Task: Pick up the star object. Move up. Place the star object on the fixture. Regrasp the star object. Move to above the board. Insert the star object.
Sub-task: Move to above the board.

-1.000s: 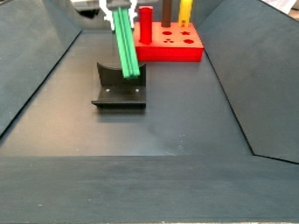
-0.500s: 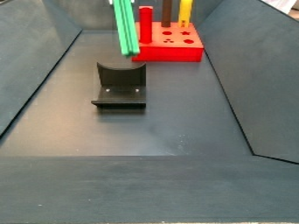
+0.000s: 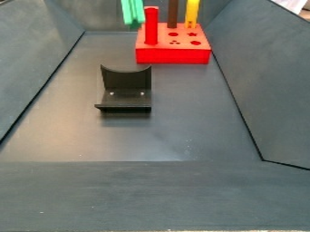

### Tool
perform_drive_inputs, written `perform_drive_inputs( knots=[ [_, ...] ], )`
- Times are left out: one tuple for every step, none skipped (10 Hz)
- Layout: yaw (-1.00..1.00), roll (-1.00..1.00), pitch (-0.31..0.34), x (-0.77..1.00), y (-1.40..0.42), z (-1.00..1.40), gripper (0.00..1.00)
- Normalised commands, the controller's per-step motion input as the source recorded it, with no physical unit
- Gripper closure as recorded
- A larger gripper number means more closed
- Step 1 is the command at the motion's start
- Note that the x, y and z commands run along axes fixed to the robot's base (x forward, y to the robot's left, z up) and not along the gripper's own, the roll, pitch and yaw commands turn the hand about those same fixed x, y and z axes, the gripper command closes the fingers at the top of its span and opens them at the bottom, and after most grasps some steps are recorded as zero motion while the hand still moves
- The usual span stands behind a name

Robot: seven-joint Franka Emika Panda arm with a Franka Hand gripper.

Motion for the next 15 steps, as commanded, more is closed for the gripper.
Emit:
perform_drive_inputs(
  knots=[
    [-0.01, -0.06, 0.054, -0.05, 0.0, 0.5, 1.0],
    [0.0, -0.07, 0.07, -0.04, 0.0, 0.33, 1.0],
    [0.01, -0.06, 0.087, -0.02, 0.0, 0.17, 1.0],
    [-0.19, -1.0, -0.102, -0.53, -1.0, 0.18, 1.0],
    [-0.19, -1.0, -0.116, -0.53, -1.0, 0.18, 1.0],
    [-0.19, -1.0, -0.127, -0.57, -1.0, 0.19, 1.0],
    [-0.2, -1.0, -0.134, -0.61, -1.0, 0.18, 1.0],
    [-0.2, -1.0, -0.139, -0.63, -1.0, 0.19, 1.0],
    [-0.21, -1.0, -0.148, -0.69, -1.0, 0.2, 1.0],
    [-0.21, -1.0, -0.145, -0.73, -1.0, 0.2, 1.0],
    [-0.21, -1.0, -0.155, -0.55, -0.63, 0.14, 1.0],
    [-0.2, -1.0, -0.155, -0.39, -0.35, 0.08, 1.0],
    [-0.19, -1.0, -0.16, -0.24, -0.13, 0.04, 1.0],
    [-0.19, -1.0, -0.172, -0.2, -0.08, 0.03, 1.0],
    [-0.12, -0.73, -0.156, -0.16, -0.01, 0.02, 1.0]
  ],
)
